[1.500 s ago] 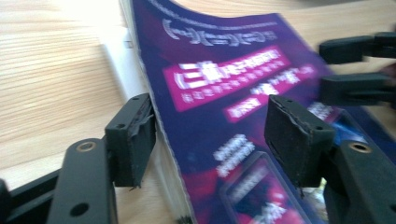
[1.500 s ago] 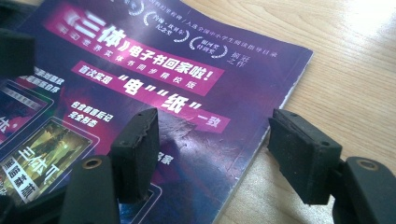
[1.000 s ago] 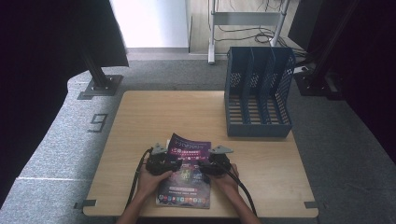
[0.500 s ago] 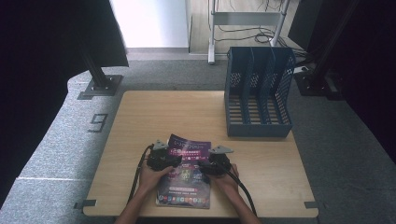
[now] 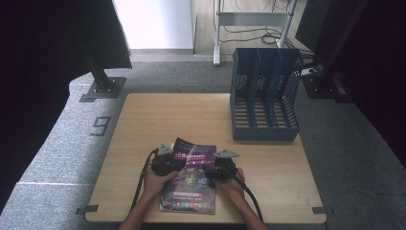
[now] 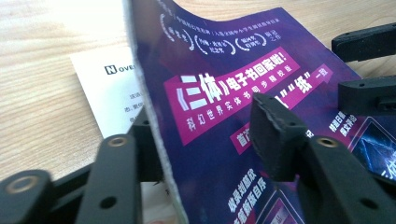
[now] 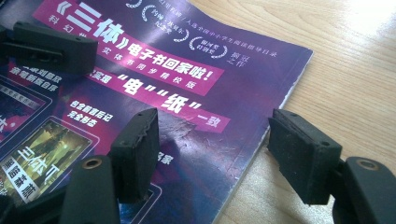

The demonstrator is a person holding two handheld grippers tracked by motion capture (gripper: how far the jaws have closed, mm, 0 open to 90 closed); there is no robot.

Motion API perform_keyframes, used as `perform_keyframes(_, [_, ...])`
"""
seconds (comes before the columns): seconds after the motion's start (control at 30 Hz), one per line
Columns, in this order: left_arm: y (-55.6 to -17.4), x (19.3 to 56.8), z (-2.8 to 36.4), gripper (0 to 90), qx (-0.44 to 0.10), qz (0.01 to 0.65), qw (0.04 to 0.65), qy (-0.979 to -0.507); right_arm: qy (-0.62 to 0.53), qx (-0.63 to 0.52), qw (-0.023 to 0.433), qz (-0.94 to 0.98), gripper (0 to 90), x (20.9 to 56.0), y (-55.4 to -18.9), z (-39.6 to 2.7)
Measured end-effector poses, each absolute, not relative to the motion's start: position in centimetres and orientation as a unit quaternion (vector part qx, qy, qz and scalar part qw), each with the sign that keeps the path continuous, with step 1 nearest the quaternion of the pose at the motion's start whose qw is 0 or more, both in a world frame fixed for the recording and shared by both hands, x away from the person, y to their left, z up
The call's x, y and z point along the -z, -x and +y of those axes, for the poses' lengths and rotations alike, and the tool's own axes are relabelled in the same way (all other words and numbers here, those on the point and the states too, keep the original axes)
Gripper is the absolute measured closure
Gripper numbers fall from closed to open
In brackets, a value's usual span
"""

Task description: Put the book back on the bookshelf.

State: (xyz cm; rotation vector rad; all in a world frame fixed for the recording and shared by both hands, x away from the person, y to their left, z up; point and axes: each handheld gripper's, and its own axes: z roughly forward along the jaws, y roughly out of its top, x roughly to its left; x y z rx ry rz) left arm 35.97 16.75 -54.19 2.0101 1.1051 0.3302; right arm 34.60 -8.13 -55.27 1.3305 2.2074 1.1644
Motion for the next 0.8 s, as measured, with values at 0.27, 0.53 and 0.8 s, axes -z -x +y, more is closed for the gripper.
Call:
perform_keyframes(0.27, [-35.60, 53.93, 16.34, 59.7, -0.136, 0.425, 0.395, -0.803, -0.465, -0.407, 0.156, 0.771, 33.2, 55.27, -34.60, -8.13])
perform_keyframes(0.53, [-35.57, 53.83, 16.43, 68.8, -0.126, 0.421, 0.407, -0.801, -0.465, -0.407, 0.156, 0.771, 33.2, 55.27, -34.61, -8.13])
perform_keyframes(0.8, [-35.33, 53.63, 16.48, 79.9, -0.129, 0.414, 0.422, -0.796, -0.464, -0.407, 0.156, 0.771, 33.1, 55.27, -34.61, -8.14])
